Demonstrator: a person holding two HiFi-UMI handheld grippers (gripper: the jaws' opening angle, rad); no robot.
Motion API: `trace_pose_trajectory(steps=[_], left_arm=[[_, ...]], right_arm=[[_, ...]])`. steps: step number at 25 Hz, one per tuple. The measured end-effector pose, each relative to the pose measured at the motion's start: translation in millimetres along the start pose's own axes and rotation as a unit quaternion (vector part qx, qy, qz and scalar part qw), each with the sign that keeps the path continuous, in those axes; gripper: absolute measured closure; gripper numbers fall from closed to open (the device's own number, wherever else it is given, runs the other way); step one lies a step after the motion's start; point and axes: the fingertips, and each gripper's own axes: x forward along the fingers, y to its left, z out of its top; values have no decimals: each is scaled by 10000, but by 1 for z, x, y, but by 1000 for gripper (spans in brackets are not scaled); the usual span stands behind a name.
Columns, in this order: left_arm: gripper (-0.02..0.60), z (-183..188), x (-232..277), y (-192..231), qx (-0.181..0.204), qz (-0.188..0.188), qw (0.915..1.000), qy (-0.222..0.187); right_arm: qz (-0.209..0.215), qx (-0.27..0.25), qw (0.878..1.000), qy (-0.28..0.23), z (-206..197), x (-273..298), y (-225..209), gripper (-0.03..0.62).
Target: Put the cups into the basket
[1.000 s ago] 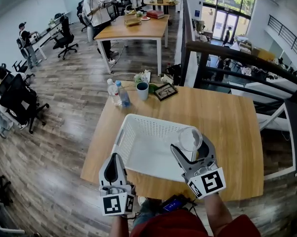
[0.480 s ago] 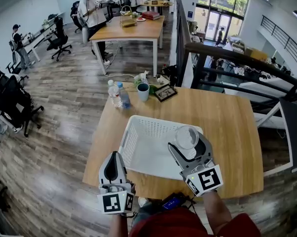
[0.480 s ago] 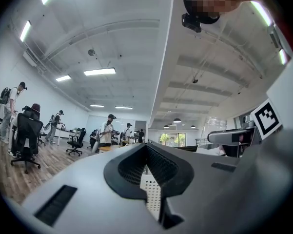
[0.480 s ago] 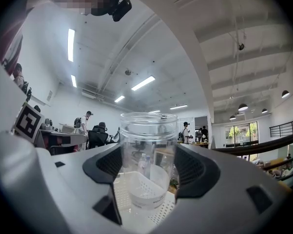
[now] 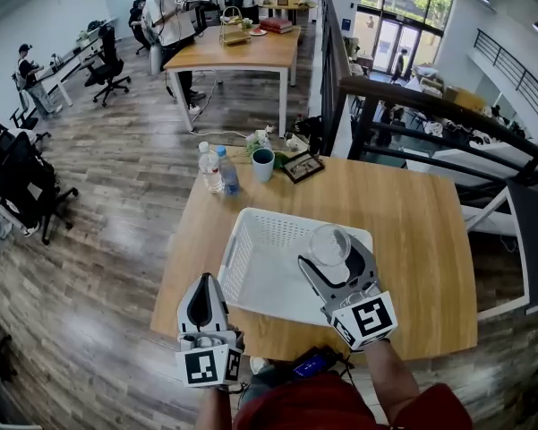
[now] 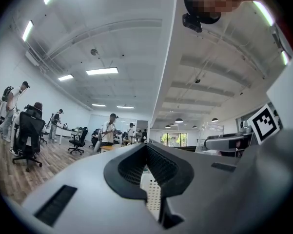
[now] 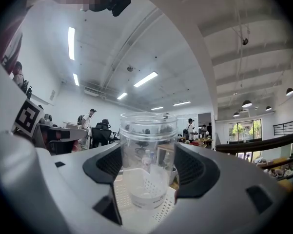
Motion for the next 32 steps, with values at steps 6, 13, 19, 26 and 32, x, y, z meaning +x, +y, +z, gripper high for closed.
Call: trace_pose_trajectory(steps=[6, 13, 19, 26, 32], left_arm=[[581, -2, 2, 4, -48, 43, 10000, 4], [581, -4, 0, 6, -66, 100, 9999, 18], [581, -5, -4, 7, -66, 135, 9999, 20], [581, -6, -6, 12, -77, 197, 9998, 29], [581, -8, -10, 17, -97, 254, 9996, 45]], right_arm=[[214, 140, 9997, 3, -7, 14, 6, 267], [271, 172, 9992, 236, -23, 26, 3, 267], [381, 154, 9981, 451, -41, 37, 3, 267], [581, 86, 9961, 663, -60, 55, 9, 267], [743, 78, 9939, 810, -77, 70, 16, 267]])
